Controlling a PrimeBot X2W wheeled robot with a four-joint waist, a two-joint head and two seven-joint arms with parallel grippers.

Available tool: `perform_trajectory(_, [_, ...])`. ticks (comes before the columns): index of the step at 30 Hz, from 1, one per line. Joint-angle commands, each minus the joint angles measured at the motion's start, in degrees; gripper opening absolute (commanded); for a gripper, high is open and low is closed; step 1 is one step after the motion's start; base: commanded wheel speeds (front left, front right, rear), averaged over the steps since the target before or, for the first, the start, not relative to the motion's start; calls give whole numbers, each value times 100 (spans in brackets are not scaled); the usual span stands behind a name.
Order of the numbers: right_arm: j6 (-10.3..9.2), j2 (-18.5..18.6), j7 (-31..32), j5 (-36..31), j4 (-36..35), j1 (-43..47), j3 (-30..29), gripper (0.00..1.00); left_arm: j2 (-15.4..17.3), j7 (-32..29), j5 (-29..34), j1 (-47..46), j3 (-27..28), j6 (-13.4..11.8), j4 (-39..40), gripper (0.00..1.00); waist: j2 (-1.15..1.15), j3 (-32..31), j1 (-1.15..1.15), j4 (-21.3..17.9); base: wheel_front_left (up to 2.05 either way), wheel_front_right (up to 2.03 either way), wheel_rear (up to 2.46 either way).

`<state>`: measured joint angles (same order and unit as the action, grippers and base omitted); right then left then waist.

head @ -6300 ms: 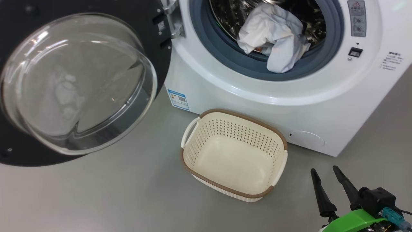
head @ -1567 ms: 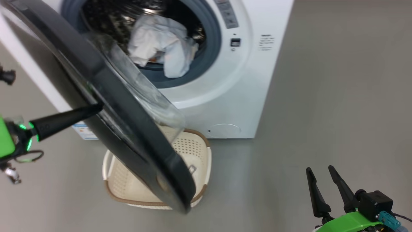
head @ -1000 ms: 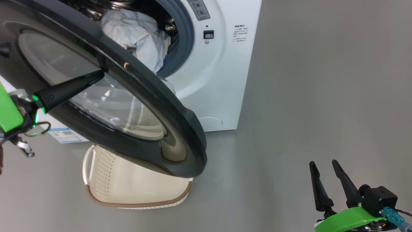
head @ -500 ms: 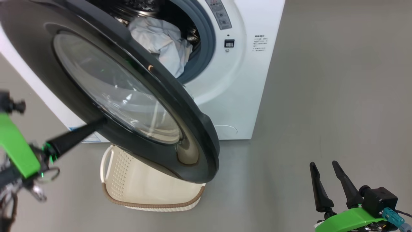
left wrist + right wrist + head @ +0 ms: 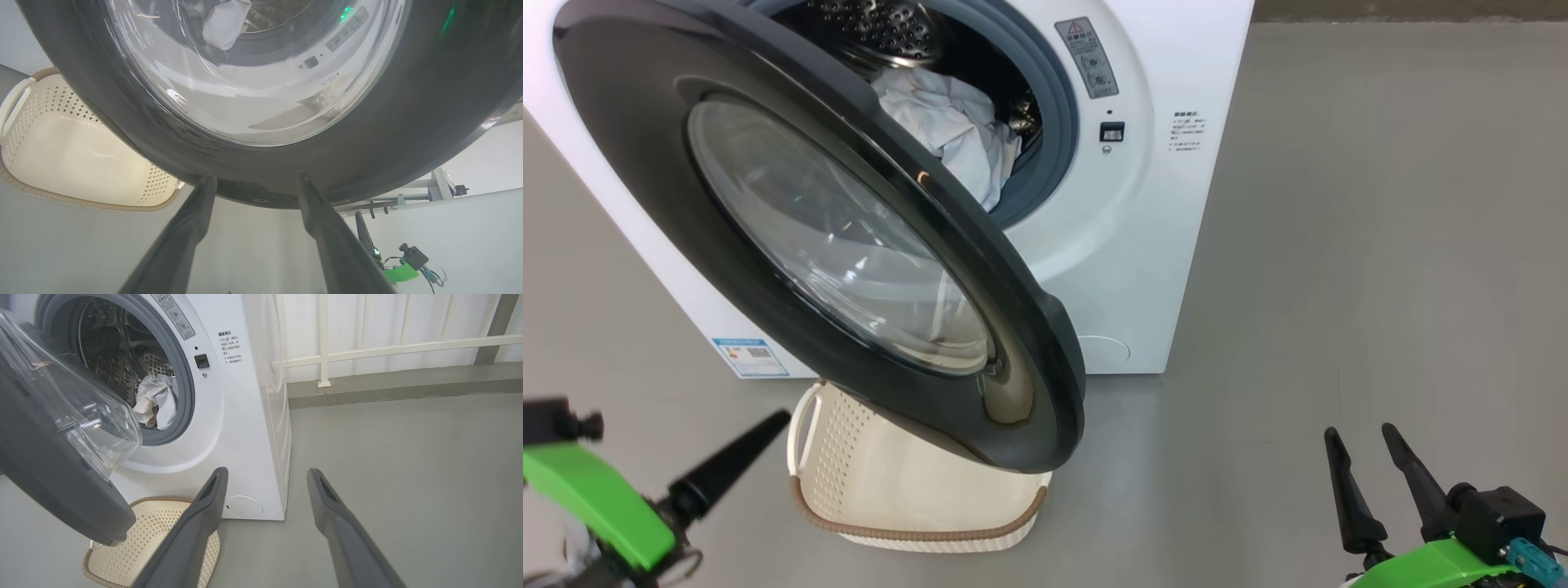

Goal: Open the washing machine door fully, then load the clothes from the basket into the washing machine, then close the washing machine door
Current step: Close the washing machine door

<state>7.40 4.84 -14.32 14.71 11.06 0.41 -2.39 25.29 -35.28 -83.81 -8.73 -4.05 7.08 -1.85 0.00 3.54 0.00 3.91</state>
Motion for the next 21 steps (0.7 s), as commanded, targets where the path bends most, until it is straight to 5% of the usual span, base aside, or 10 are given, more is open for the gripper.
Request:
perform_trajectory(1, [9,102,-68,17,-111,13,117,100,213,184,120,-61,217,41,90,100,0,-23,0,-10,0,0,0])
perform_trajectory(12, [9,262,-68,41,-42,60,83,100,233,2167,595,681,-455,41,-110,100,0,-139,0,-177,0,0,0])
perform_trajectory(21, [9,393,-68,98,-6,44,84,100,614,4357,1259,813,-1481,41,-634,100,0,-153,0,-451,0,0,0])
